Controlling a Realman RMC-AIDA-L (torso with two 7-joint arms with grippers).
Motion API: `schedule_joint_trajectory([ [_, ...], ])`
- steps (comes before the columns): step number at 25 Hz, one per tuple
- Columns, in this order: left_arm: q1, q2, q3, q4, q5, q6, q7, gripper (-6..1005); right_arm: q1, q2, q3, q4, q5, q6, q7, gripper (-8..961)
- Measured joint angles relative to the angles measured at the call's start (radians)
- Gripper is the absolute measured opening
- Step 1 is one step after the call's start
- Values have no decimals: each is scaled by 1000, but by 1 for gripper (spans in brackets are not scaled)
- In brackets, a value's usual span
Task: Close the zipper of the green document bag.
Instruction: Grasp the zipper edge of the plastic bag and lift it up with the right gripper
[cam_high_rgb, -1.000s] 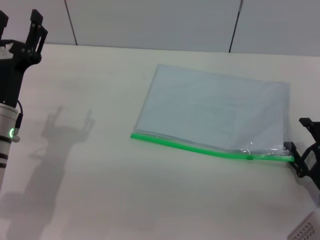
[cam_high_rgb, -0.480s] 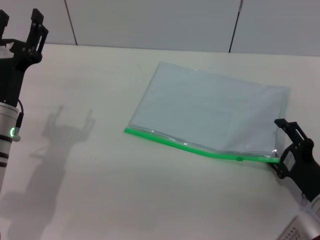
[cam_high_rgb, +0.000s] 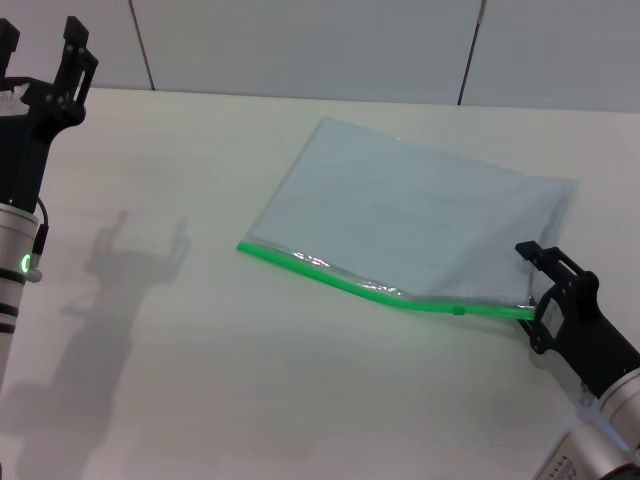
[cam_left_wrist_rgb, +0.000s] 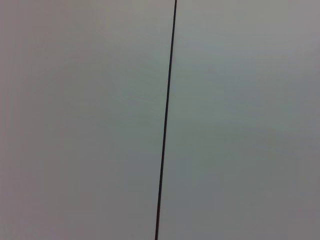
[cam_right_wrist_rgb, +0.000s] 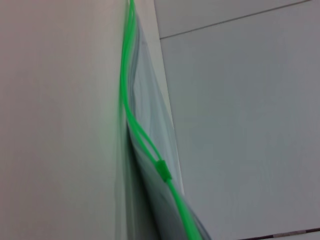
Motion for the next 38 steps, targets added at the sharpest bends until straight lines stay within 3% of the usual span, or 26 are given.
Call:
schedule_joint_trajectory([
  [9,0,0,0,0,0,0,0,769,9,1,-3,-11,-6,4,-2,409],
  [14,0,0,0,0,0,0,0,769,15,1,-6,-21,-6,4,-8,175],
  [25,-2,0,1,1,0,-3,2,768,26,-2,-16,-24,-6,29,-83,49],
  [33,-16,2,14,4,10,-47,19,768,54,-6,-25,-23,-2,36,-53,47],
  [38,-34,2,15,6,78,-95,123,768,85,-9,-18,-24,2,33,32,47],
])
